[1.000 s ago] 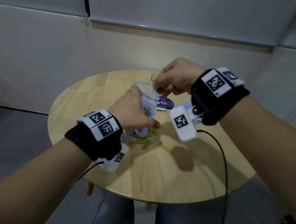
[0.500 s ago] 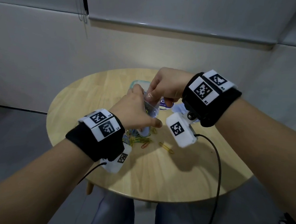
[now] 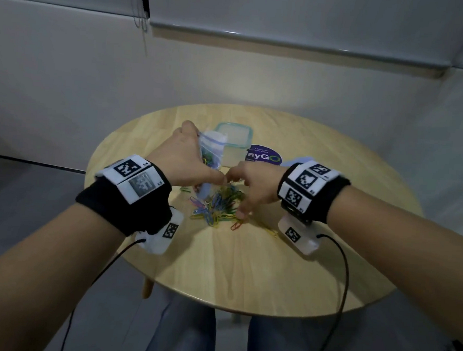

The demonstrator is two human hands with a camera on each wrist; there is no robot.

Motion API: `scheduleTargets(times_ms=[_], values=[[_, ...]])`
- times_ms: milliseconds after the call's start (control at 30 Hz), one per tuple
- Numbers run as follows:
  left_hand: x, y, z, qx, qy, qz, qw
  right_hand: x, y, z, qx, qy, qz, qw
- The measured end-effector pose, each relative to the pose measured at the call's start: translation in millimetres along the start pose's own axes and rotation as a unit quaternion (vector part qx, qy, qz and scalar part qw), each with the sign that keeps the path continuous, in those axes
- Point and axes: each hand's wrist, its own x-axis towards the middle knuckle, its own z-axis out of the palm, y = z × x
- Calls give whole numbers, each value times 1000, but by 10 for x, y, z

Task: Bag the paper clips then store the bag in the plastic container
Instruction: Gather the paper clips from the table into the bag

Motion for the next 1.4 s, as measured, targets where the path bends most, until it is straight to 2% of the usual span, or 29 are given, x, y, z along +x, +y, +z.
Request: scheduleTargets(times_ms=[133, 300, 433, 533, 633, 867, 1033, 1100, 1167, 1233, 1400], values=[[-12, -53, -1, 5, -6, -4, 1000, 112, -101, 60, -38, -17, -16, 999], [0, -52, 47, 4, -26, 1, 1000, 86, -47, 158, -61, 49, -26, 997], [19, 8, 105, 3, -32, 10, 999, 21, 34, 156, -72, 59, -30, 995], [20, 52, 134, 3, -38, 17, 999, -42, 134, 55, -24, 77, -12, 997], [8, 101, 140, 4, -45, 18, 999, -144, 238, -139, 59, 110, 36, 992], [-16, 265, 212, 12, -53, 35, 998, -374, 374, -633, 268, 167, 82, 945], [-42, 388, 275, 16, -55, 52, 997, -357, 277, -836, 442, 208, 73, 870], [-52, 428, 279, 8, -46, 59, 997, -345, 206, -810, 464, 211, 78, 857], [-59, 453, 276, -3, -30, 67, 997, -335, 147, -737, 451, 216, 85, 862], [-69, 458, 274, -5, -23, 70, 997, -350, 109, -670, 410, 220, 94, 880], [-77, 423, 283, -5, -27, 60, 998, -440, 85, -640, 339, 182, 83, 919]])
